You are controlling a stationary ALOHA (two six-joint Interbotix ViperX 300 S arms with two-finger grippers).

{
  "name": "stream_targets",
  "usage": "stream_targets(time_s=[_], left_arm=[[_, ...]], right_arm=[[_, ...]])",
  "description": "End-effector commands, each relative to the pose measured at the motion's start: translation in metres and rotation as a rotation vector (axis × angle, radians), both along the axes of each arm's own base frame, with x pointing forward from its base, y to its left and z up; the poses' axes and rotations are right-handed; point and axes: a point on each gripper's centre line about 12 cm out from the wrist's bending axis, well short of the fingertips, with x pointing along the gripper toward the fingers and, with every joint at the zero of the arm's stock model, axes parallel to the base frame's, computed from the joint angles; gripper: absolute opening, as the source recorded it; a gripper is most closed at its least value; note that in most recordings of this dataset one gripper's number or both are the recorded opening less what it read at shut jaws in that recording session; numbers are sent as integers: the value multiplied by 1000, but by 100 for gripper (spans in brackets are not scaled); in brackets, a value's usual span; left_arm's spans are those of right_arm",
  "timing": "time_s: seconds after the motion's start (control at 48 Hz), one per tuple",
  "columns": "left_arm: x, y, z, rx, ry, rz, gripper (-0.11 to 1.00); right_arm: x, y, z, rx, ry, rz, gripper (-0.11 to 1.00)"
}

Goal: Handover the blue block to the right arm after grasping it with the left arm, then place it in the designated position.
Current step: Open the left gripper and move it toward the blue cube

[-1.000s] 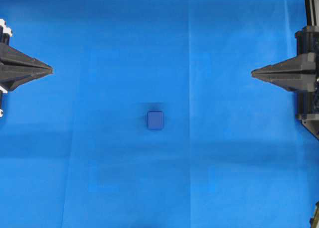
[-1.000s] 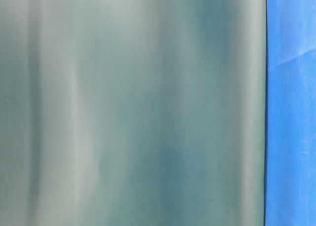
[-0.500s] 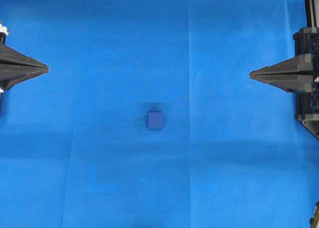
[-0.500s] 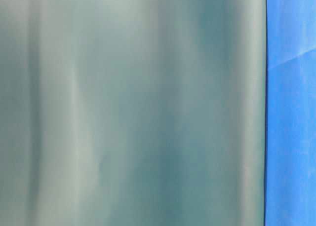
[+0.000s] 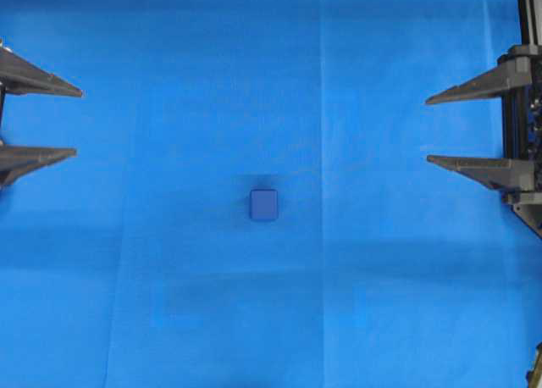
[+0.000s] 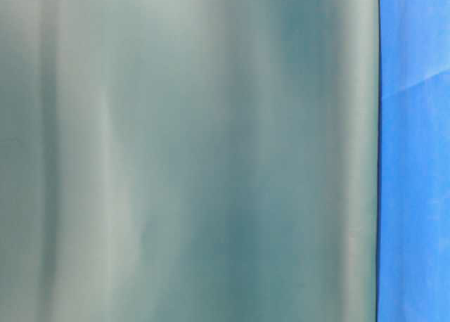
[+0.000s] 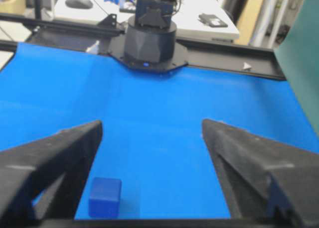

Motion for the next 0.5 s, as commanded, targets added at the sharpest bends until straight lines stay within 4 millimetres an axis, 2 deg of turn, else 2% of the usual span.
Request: stream_targets(time_s=[0.0, 0.063, 0.333, 0.479], left_arm=[[2, -1, 5, 1, -17, -5, 88], [1, -1, 6, -1, -17, -5, 93], [2, -1, 5, 1, -15, -5, 93], [11, -1, 3, -4, -21, -5, 93]], right_arm=[[2, 0, 11, 6, -26, 1, 92], [2, 0, 11, 8, -26, -1, 97], [2, 0, 11, 9, -26, -1, 97], [3, 0, 12, 9, -29, -2, 97]])
